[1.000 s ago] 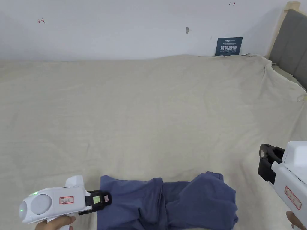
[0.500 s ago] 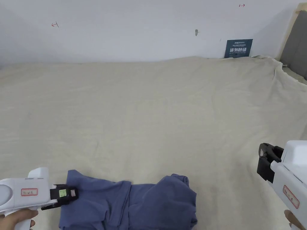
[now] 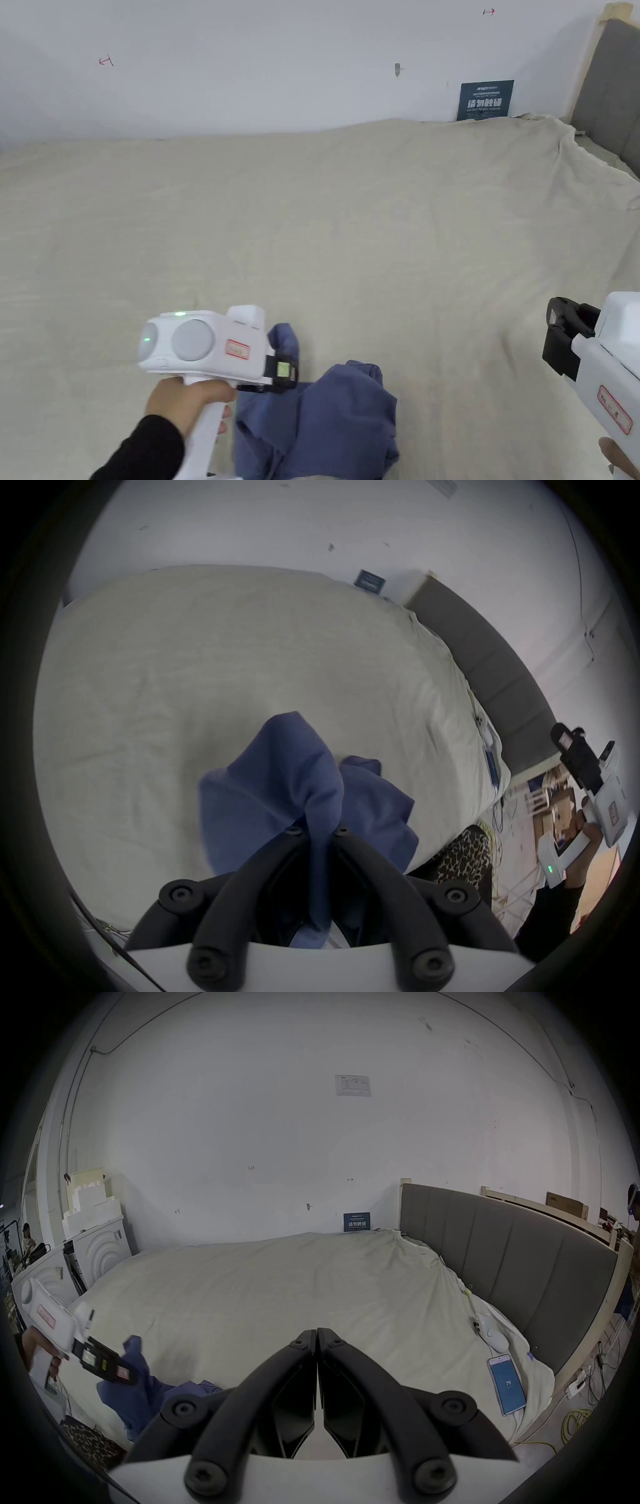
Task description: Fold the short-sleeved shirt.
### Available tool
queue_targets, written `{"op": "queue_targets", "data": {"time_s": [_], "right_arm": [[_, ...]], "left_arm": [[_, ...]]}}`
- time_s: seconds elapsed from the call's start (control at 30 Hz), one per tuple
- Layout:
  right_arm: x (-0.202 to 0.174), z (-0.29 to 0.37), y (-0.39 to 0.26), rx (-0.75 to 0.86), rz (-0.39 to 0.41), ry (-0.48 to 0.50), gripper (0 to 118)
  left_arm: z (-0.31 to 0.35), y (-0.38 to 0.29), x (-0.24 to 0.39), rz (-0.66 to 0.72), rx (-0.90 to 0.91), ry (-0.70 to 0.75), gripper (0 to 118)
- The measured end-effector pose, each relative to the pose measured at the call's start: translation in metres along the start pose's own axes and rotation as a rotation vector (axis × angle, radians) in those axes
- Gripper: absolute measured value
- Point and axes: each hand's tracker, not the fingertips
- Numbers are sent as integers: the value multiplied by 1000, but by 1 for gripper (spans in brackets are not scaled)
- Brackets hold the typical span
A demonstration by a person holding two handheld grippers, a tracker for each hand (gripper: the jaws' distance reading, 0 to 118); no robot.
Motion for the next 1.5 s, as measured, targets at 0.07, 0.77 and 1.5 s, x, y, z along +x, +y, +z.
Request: {"op": "queue_targets", "data": {"time_s": [0.07, 0.77, 1.5], "right_arm": [[5, 2, -3, -1, -8, -9, 0], [27, 13, -8, -9, -30, -56, 0], [18, 16, -3, 4, -20, -38, 0]], "left_arm": [[-26, 1, 20, -65, -27, 7, 6], [-67, -15, 83, -36, 46, -29, 96], [-43, -72, 19, -256, 451, 408, 0]]}}
